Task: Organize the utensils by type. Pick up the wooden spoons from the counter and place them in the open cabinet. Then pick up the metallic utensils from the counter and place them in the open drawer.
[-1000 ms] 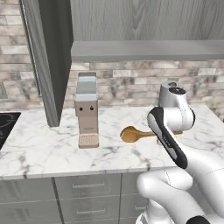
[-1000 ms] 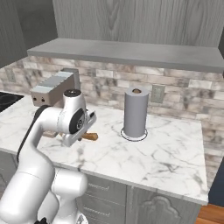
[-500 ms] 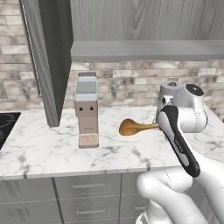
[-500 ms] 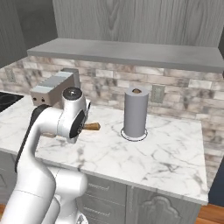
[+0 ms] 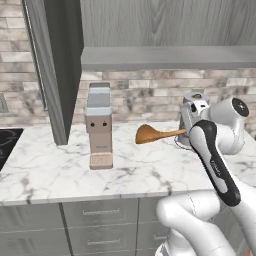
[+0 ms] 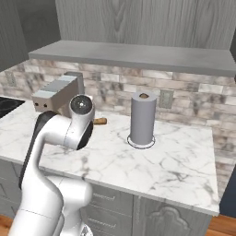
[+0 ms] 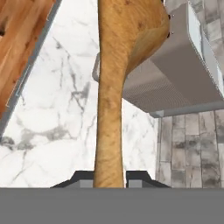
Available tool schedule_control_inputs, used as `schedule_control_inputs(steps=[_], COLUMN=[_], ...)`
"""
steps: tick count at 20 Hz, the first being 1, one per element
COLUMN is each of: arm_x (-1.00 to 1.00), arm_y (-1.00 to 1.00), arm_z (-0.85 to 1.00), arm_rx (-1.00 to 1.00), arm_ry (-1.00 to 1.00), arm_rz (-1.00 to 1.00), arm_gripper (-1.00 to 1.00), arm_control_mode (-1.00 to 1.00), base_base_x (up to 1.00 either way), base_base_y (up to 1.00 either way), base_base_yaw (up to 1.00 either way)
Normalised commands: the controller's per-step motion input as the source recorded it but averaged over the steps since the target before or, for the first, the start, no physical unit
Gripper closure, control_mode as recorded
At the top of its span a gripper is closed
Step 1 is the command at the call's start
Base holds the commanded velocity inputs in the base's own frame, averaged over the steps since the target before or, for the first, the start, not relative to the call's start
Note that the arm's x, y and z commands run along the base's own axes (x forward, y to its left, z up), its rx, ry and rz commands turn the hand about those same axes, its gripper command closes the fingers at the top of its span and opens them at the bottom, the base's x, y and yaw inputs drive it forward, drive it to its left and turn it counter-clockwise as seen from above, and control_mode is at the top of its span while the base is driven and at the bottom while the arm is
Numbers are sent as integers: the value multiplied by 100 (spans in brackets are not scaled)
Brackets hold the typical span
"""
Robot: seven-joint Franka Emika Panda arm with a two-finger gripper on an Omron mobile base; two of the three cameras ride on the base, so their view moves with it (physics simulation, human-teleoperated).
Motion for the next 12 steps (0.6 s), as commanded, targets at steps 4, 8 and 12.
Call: schedule_control_inputs(steps=[4, 8, 12], arm_x=[49, 22, 10], arm_y=[0, 0, 7], arm_z=[49, 67, 76], arm_rx=[0, 0, 0], arm_ry=[0, -1, -1], arm_rz=[13, 15, 5], arm_gripper=[100, 100, 100], arm_control_mode=[-100, -100, -100], base_base_x=[0, 0, 0], base_base_y=[0, 0, 0], base_base_yaw=[0, 0, 0])
